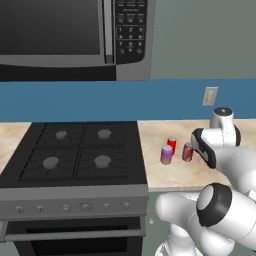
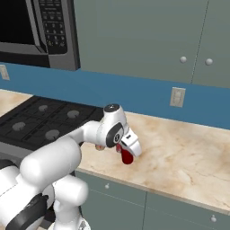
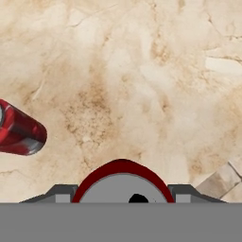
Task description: Four empty soda cans are scattered around the kitchen. Gather all the cans and cluster them next to the stove for recycling.
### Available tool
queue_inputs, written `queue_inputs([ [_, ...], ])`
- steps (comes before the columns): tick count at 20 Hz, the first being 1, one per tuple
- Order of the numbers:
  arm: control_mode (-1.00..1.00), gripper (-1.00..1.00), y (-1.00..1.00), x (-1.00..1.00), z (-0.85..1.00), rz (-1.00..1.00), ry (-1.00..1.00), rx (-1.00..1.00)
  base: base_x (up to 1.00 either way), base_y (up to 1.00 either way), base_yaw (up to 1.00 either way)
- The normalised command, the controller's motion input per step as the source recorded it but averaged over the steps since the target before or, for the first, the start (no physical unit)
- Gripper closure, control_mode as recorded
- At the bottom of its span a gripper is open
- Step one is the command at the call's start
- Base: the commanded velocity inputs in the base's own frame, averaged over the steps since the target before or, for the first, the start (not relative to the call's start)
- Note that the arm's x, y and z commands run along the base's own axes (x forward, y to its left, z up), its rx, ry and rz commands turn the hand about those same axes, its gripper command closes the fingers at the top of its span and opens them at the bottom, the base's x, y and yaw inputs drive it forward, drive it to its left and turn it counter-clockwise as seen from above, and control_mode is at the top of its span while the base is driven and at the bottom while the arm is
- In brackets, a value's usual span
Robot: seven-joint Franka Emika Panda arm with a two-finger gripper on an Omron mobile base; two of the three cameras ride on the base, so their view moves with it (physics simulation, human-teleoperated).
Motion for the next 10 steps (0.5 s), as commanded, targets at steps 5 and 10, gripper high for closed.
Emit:
queue_inputs([
  [5, -1.0, 1.0, 0.03, 0.0, 0.07, 0.03, 0.0, 0.15, 0.0, 0.0, 0.0],
  [10, -1.0, 1.0, 0.15, 0.03, 0.02, 0.09, 0.0, 0.05, 0.0, 0.0, 0.0],
])
